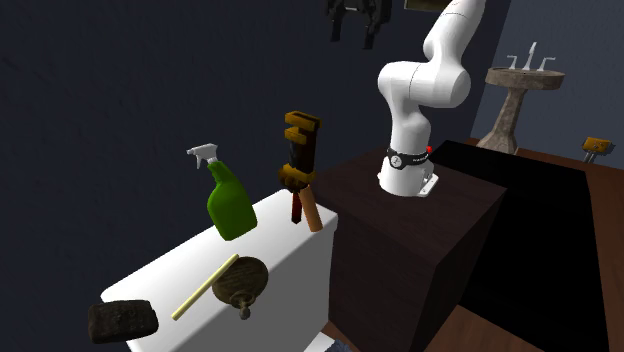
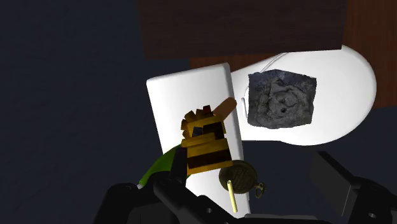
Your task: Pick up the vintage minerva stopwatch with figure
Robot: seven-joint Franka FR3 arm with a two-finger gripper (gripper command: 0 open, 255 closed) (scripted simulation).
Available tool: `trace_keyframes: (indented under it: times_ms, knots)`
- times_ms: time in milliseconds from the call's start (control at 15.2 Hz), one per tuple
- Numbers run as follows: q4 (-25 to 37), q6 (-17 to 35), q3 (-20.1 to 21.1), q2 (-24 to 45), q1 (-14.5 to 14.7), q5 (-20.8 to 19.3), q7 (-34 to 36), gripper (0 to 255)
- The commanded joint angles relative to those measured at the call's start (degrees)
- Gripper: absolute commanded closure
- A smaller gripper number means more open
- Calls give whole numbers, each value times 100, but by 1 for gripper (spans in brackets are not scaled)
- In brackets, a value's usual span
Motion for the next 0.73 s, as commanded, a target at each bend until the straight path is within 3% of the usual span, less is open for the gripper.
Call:
trace_keyframes:
  times_ms: [0, 660]
  knots:
    - [0, 0, 0, 0, 0, 0, 0, 0]
    - [-631, 2011, 290, 1321, -23, 175, 689, 0]
